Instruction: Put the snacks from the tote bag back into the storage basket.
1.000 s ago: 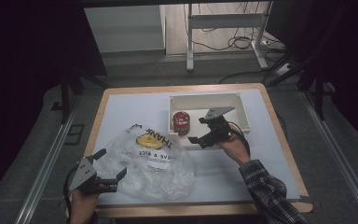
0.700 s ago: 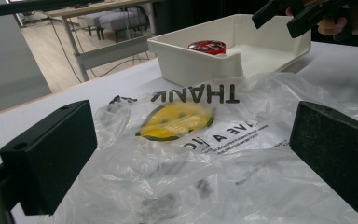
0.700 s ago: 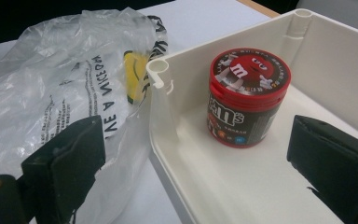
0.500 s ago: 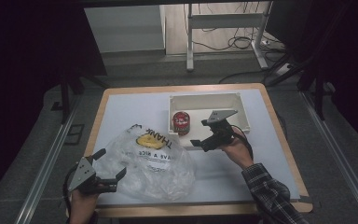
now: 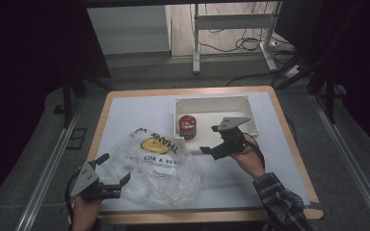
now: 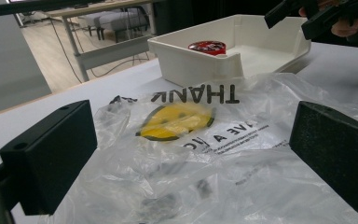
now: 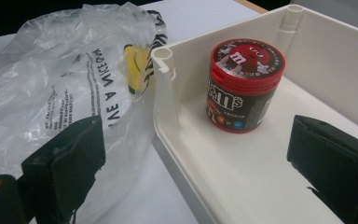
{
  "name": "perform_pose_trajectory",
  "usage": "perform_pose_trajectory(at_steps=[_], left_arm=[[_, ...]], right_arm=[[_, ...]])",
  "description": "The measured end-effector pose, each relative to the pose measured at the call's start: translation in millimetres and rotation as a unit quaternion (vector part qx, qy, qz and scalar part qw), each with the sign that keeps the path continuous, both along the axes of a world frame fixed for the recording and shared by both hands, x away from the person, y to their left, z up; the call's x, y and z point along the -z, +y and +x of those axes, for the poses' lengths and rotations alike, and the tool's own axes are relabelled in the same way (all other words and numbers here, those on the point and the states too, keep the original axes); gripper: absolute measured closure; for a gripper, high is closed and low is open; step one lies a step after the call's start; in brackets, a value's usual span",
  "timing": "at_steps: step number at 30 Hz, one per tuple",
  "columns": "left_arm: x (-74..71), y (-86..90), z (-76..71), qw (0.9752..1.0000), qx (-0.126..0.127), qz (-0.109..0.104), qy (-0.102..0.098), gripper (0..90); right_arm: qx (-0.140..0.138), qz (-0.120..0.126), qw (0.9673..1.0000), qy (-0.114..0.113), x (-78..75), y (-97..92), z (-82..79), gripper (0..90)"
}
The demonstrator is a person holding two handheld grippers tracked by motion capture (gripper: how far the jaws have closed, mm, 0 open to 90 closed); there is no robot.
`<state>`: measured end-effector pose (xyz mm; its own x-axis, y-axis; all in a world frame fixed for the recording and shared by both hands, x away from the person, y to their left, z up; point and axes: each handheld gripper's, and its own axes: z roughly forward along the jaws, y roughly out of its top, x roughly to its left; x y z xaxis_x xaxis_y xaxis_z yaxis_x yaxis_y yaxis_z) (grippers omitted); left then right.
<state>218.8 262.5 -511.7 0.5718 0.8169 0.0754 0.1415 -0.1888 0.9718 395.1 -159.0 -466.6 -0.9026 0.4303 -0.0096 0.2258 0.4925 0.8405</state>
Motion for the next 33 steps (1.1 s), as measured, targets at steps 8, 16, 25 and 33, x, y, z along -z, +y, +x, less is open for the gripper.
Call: perform_pose_trajectory(at_steps=[8, 16, 25, 33], left_arm=[[-0.2, -0.3, -0.2, 1.0000, 0.000, 0.001, 0.000, 0.6], [-0.2, -0.9, 0.0, 1.0000, 0.000, 0.004, 0.000, 0.6], [-0.1, -1.6, 0.0, 1.0000, -0.001, 0.006, 0.000, 0.6], [0.0, -2.0, 0.4, 1.0000, -0.001, 0.009, 0.001, 0.6]], right_arm=[[0.003, 0.006, 1.0000, 0.001, 1.2, -4.7, -5.5, 4.5], [0.009, 0.006, 0.9999, 0.001, 3.4, -12.2, -11.1, 4.5], [0.011, 0.001, 0.9999, -0.001, 7.9, -20.2, -20.2, 4.5], [0.018, 0.004, 0.9998, 0.002, 10.5, -29.5, -27.4, 4.4]])
